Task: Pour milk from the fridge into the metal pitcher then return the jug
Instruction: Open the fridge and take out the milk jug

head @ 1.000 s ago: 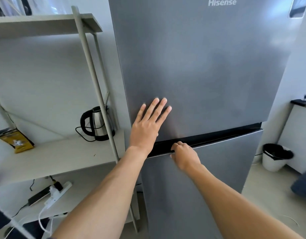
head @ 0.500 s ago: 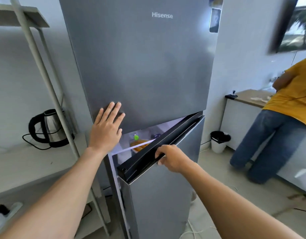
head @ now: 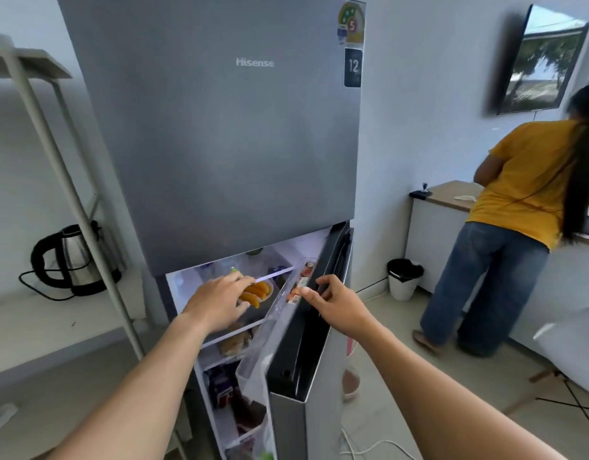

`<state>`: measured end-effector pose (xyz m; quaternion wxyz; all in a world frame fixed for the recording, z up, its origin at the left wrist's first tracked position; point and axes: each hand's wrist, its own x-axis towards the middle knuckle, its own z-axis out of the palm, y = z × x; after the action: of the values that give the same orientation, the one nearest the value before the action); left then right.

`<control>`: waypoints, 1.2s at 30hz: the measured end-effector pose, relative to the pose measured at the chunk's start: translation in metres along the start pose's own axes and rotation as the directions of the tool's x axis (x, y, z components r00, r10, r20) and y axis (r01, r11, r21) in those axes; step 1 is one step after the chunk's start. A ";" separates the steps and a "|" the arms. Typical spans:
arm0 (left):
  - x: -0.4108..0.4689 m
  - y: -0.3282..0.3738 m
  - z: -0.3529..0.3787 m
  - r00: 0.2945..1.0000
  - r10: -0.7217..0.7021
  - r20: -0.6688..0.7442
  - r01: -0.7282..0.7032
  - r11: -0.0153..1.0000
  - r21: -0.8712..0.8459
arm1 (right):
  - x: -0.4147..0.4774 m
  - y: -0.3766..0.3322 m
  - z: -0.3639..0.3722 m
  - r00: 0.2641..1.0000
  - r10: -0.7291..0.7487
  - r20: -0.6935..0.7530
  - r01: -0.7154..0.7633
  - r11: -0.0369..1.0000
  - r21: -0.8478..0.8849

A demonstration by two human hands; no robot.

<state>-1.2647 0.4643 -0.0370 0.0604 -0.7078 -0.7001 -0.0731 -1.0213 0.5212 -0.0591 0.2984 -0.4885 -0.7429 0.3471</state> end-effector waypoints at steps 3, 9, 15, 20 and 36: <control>0.001 0.028 0.008 0.999 0.024 0.038 -0.023 1.000 -0.020 | -0.005 0.011 -0.014 1.000 -0.004 -0.001 0.004 0.999 -0.034; -0.003 0.110 0.031 0.983 0.048 0.176 -0.051 0.999 0.013 | -0.025 0.059 -0.074 0.999 -0.044 0.033 0.044 0.999 -0.023; -0.007 0.188 0.051 0.960 0.076 0.270 -0.083 0.996 0.013 | -0.036 0.100 -0.136 0.999 -0.020 0.037 0.023 0.997 -0.077; -0.006 0.259 0.063 0.940 0.137 0.314 -0.153 0.988 0.028 | -0.056 0.131 -0.196 0.999 0.010 0.050 -0.002 0.986 -0.167; 0.028 0.419 0.086 0.940 0.221 0.262 -0.235 0.972 0.024 | -0.108 0.191 -0.262 0.968 -0.174 -0.182 -0.026 0.648 -0.762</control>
<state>-0.8434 0.5023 -0.1096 -0.0033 -0.7855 -0.6171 0.0462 -0.6802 0.5334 -0.0723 0.1677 -0.5753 -0.7976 -0.0690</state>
